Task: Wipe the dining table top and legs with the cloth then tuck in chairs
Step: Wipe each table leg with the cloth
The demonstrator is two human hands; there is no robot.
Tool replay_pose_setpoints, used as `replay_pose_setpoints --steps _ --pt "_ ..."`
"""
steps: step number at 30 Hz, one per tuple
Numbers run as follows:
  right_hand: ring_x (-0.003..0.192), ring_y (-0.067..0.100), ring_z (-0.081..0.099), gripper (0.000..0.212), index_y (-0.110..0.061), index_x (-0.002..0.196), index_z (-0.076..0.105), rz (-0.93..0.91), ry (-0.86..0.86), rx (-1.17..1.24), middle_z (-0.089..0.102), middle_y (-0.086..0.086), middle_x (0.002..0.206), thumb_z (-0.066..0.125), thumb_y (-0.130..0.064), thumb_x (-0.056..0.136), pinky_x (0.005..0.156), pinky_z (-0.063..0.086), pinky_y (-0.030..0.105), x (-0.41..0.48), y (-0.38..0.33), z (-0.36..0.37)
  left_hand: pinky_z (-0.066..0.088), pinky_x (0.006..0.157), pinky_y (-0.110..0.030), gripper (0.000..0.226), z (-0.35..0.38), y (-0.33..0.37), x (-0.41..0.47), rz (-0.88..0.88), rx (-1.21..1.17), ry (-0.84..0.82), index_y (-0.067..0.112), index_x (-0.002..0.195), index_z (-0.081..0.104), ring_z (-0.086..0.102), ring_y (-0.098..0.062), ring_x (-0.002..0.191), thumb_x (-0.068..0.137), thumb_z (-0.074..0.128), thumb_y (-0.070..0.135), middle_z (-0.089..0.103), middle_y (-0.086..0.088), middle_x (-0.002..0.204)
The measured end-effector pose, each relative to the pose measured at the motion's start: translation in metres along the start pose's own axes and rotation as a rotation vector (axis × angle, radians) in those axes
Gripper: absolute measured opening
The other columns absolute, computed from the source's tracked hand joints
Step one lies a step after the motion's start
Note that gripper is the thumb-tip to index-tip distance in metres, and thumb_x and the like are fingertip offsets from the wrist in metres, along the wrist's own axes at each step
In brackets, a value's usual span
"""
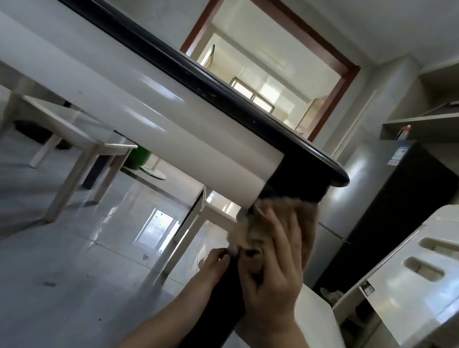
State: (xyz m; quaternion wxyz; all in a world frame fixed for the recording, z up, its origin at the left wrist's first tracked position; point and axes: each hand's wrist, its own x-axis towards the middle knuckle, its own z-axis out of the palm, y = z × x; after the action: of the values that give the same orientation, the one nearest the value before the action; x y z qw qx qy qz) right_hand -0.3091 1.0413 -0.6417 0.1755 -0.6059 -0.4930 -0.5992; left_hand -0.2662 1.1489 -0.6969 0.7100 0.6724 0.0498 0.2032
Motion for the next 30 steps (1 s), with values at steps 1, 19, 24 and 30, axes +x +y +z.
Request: replay_pose_setpoints --steps 1,19,24,30 --pt "0.137 0.034 0.040 0.042 0.003 0.123 0.060 -0.102 -0.027 -0.014 0.055 0.015 0.136 0.063 -0.022 0.088 0.112 0.034 0.050 0.018 0.004 0.001 0.036 0.085 -0.024 0.043 0.000 -0.002 0.002 -0.019 -0.010 0.023 -0.010 0.126 0.047 0.042 -0.036 0.129 0.099 0.036 0.022 0.047 -0.030 0.131" --pt "0.133 0.029 0.046 0.046 -0.003 0.130 0.055 -0.344 -0.226 -0.008 0.054 0.013 0.137 0.061 -0.026 0.090 0.105 0.042 0.055 0.004 0.059 -0.041 0.037 0.095 -0.032 0.036 -0.001 -0.006 0.011 -0.006 -0.019 0.005 -0.014 0.123 0.050 0.045 -0.040 0.126 0.097 0.036 0.006 0.053 -0.031 0.126" --pt "0.128 0.032 0.051 0.036 0.000 0.117 0.066 -0.444 -0.153 0.058 0.061 0.016 0.128 0.059 -0.023 0.091 0.107 0.041 0.047 0.051 0.035 -0.010 0.038 0.076 -0.019 0.035 0.000 0.004 0.005 0.013 -0.101 0.010 -0.016 0.127 0.044 0.046 -0.033 0.124 0.098 0.028 -0.005 0.053 -0.027 0.127" --pt "0.130 0.042 0.046 0.039 0.011 0.123 0.057 0.132 0.140 0.111 0.053 0.024 0.132 0.066 -0.004 0.087 0.109 0.032 0.060 0.021 0.028 -0.004 0.050 0.064 -0.008 0.030 -0.024 0.010 -0.060 0.049 -0.388 -0.274 0.006 0.116 0.052 0.066 -0.004 0.086 0.100 0.035 0.024 0.064 -0.005 0.096"
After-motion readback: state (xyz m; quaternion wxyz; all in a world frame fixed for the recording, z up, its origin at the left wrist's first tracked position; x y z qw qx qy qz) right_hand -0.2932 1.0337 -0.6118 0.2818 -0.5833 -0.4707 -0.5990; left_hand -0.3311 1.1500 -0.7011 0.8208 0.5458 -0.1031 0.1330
